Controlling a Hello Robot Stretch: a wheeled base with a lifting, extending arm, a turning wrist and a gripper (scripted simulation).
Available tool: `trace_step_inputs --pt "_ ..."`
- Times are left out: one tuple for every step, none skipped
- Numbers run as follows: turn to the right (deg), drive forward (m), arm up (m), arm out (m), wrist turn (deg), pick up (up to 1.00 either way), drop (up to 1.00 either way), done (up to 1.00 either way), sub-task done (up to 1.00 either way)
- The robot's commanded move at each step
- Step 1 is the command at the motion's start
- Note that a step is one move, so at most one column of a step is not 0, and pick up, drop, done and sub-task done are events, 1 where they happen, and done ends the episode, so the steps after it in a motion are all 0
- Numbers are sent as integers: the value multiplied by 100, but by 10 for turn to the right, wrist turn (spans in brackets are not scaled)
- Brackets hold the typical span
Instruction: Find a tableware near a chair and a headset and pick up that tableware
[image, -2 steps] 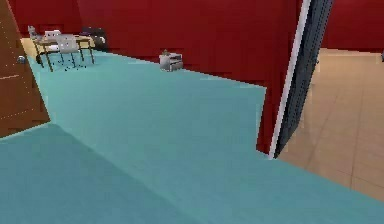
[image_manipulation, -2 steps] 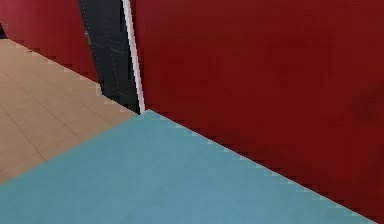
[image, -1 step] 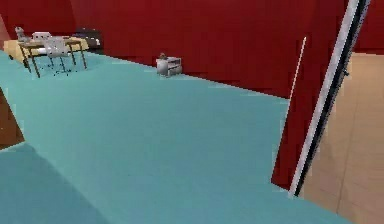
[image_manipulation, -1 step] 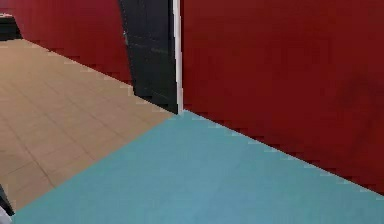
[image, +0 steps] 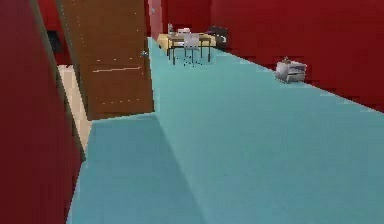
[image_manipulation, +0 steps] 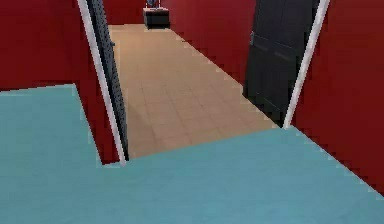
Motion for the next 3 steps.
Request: trace_step_inputs --pt "0 100 0 0 0 0 0 0 0" --pt "0 100 0 0 0 0 0 0 0" --pt "0 80 0 0 0 0 0 0 0"
